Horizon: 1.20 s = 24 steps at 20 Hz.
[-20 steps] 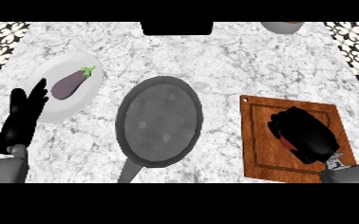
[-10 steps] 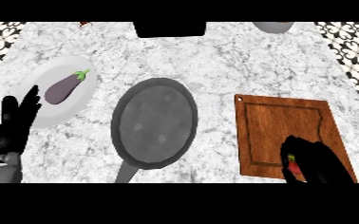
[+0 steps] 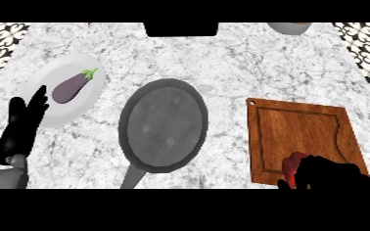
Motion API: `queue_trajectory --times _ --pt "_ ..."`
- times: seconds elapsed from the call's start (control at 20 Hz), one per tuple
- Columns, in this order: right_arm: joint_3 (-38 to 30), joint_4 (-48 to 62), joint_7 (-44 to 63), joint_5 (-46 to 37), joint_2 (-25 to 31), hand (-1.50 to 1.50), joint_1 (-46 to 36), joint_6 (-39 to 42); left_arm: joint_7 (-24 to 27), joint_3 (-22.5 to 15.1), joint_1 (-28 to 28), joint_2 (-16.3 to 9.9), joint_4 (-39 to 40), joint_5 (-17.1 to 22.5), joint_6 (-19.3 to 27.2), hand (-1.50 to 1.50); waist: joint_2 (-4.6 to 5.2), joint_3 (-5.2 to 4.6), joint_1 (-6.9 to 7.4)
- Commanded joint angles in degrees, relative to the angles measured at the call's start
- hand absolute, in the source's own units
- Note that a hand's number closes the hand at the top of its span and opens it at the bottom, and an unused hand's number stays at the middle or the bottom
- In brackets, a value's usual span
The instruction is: Pick the bell pepper from the cutting board and place it in the pan
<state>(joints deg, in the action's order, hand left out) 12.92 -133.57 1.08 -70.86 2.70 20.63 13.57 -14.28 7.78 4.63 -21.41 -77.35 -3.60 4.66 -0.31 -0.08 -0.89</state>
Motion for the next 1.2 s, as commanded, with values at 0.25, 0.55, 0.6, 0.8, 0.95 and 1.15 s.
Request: queue_trajectory --times 0.25,0.55,0.6,0.8,0.95,1.15 --pt "14.99 7.20 21.82 -0.19 -2.66 1.50 -17.04 -0.82 -0.18 0.14 2.76 -0.04 1.80 -1.18 -1.54 0.00 0.43 0.05 1.26" --pt "15.73 23.34 33.95 10.43 -2.69 1.50 -33.07 -11.10 -1.13 1.07 3.20 -0.63 0.60 -0.54 -2.25 0.00 0.56 0.08 2.20" --pt "17.92 25.72 34.19 11.02 -2.70 1.50 -33.41 -14.23 1.21 0.05 0.11 0.96 -0.89 -1.14 -1.73 0.00 0.45 0.08 2.15" --pt "18.26 37.94 39.95 16.44 -2.70 1.50 -44.59 -20.47 -3.36 -0.27 3.95 1.09 0.10 -1.30 -2.23 0.00 0.49 0.09 2.02" --pt "16.43 50.39 35.89 21.34 -2.70 1.50 -50.04 -27.62 -0.66 -0.34 5.02 3.01 3.34 -2.62 0.08 0.00 0.69 0.09 2.24" --pt "15.33 63.40 32.29 27.61 -2.70 1.50 -56.51 -33.02 1.68 0.61 3.44 1.70 3.83 -2.43 -1.57 0.00 0.71 0.08 2.41"
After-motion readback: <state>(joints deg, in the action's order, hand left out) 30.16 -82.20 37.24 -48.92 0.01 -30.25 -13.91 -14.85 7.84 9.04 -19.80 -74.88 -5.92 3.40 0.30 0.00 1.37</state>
